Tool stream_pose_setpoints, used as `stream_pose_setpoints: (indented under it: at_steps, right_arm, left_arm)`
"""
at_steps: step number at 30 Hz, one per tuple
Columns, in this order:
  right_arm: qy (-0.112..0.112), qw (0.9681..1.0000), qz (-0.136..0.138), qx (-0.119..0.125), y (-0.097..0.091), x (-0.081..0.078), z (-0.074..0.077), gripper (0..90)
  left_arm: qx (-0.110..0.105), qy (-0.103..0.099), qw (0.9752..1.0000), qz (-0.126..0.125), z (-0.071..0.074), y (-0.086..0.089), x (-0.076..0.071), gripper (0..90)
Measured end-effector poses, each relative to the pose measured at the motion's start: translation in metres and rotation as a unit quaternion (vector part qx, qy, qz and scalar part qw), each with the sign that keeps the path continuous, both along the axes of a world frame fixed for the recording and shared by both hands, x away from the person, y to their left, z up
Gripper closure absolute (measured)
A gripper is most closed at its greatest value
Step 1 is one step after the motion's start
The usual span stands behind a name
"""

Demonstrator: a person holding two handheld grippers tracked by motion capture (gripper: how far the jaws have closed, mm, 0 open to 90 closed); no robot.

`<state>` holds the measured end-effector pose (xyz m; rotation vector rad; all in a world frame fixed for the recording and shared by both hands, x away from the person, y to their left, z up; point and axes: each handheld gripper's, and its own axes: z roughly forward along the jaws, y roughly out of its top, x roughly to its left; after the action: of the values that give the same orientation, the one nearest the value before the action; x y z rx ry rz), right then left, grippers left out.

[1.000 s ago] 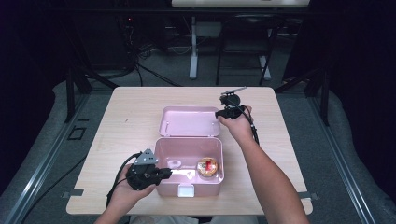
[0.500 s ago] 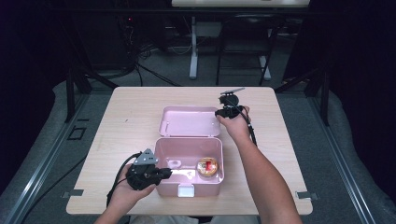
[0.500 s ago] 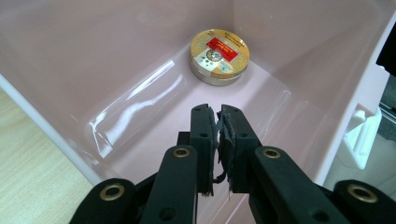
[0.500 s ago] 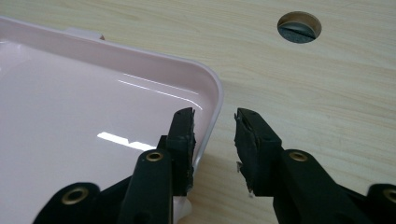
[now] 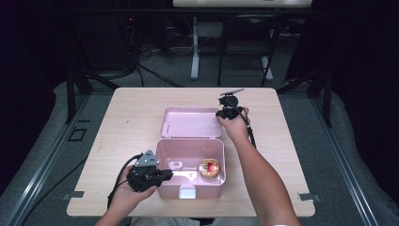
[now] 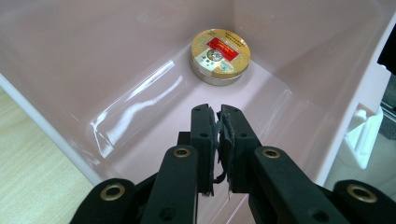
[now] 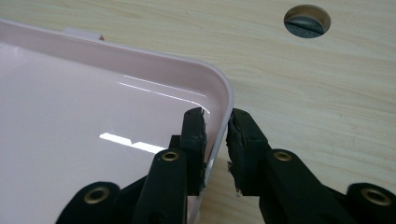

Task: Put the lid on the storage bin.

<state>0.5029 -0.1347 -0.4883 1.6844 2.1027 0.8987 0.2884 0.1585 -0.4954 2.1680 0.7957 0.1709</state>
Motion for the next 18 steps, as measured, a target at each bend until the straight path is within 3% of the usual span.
stream_pose_setpoints:
  at_steps: [18]
  right_arm:
    - [0.009, 0.9996, -0.016, 0.020, -0.0011, 0.0002, 0.0049, 79.3]
  left_arm:
    - [-0.001, -0.001, 1.0000, 0.002, -0.0002, -0.0001, 0.0001, 85.1]
